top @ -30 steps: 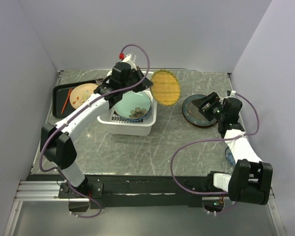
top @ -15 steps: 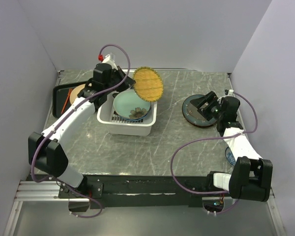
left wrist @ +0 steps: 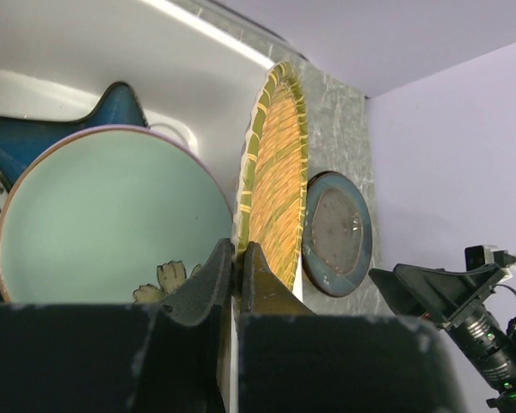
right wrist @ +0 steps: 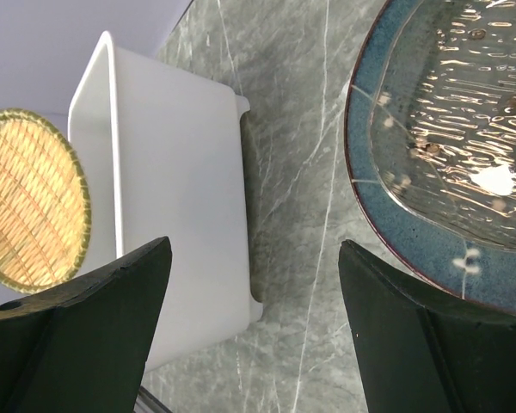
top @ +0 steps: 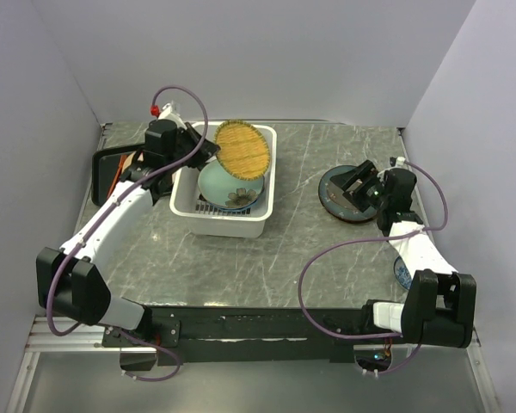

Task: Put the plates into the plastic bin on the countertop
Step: Place the plate in the plastic bin.

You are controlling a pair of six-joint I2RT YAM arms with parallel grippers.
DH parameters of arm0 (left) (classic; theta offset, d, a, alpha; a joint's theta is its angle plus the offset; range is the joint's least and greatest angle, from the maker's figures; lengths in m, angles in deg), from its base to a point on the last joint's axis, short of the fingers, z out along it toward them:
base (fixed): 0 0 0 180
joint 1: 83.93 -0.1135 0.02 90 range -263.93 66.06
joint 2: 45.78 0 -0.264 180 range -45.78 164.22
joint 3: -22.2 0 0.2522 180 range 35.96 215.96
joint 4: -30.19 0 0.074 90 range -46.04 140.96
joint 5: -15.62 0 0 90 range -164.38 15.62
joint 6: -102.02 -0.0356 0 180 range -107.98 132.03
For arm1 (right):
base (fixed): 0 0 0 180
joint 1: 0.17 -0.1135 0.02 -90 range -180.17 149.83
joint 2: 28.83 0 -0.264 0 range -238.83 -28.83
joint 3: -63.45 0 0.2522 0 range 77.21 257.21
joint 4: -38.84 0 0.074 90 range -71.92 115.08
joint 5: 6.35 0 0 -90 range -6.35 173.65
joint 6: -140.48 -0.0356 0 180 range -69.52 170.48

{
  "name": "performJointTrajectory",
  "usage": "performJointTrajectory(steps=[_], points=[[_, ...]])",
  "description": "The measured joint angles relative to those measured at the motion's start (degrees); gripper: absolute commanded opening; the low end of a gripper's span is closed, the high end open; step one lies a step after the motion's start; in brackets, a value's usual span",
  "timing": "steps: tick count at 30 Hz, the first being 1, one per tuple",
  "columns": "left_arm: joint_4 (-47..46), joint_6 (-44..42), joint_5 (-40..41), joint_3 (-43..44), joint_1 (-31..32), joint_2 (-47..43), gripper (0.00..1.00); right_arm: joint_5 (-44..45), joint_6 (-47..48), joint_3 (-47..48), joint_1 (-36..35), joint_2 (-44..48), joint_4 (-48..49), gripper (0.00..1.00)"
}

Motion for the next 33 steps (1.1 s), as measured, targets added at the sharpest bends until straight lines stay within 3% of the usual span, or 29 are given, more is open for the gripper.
performJointTrajectory(steps=[21,24,27,28,30,33], points=[[-1.44,1.29,0.04,-10.49,-2.89,-0.39,0.02,-0.02,0.02,0.63,-0.26,-0.68,0.04,0.85],[-1.53,1.64,0.02,-11.43,-3.37,-0.17,0.08,-0.02,0.02,0.66,-0.26,-0.68,0.04,0.85],[-1.97,1.75,0.02,-11.93,-3.72,-0.04,0.22,-0.02,0.02,0.66,-0.26,-0.68,0.04,0.85],[-1.99,1.73,0.02,-12.02,-3.76,-0.04,0.33,-0.02,0.02,0.66,-0.26,-0.68,0.04,0.85],[-2.23,2.05,0.02,-12.26,-3.76,-0.04,0.45,-0.02,0.02,0.66,-0.26,-0.68,0.04,0.85],[-2.36,2.60,0.11,-12.85,-3.82,-0.04,0.55,-0.04,0.02,0.66,-0.26,-0.70,0.04,0.85]])
